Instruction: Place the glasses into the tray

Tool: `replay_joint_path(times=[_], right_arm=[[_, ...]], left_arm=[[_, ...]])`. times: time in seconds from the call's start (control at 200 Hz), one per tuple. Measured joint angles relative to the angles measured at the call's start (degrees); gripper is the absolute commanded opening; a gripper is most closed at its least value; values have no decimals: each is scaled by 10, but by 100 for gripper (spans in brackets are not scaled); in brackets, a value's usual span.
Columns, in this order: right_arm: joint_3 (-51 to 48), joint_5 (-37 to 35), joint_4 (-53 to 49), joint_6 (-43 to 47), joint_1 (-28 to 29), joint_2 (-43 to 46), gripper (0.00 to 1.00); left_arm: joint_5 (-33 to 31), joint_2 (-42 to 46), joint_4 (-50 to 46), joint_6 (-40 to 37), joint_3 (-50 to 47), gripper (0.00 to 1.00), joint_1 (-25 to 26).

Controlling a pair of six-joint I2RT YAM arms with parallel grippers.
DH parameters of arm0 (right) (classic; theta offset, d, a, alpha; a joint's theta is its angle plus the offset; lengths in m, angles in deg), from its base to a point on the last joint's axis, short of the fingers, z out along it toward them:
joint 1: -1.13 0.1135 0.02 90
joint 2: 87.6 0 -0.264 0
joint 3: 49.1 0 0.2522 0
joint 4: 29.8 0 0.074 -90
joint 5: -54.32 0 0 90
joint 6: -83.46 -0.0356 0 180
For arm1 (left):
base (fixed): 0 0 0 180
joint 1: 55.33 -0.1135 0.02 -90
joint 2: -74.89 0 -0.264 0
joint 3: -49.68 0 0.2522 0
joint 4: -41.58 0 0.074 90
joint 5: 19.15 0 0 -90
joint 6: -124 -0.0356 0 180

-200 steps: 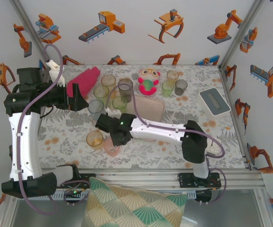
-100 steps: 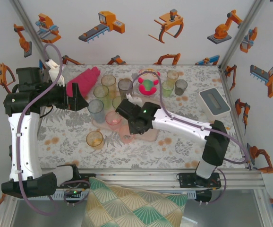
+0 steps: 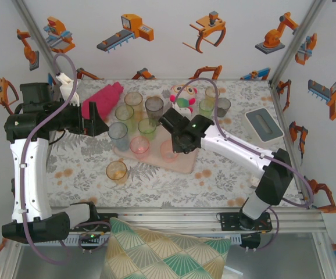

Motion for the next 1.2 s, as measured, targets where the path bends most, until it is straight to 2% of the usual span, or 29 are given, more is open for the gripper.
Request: replay_joint_path(times=[0.31, 1.202], right_arm=[[1, 6, 23, 8, -1, -50, 6], [29, 34, 68, 19, -1, -126, 6]], left_arm=[[0, 0, 0, 0, 0, 97, 0], [0, 0, 0, 0, 1, 97, 0]])
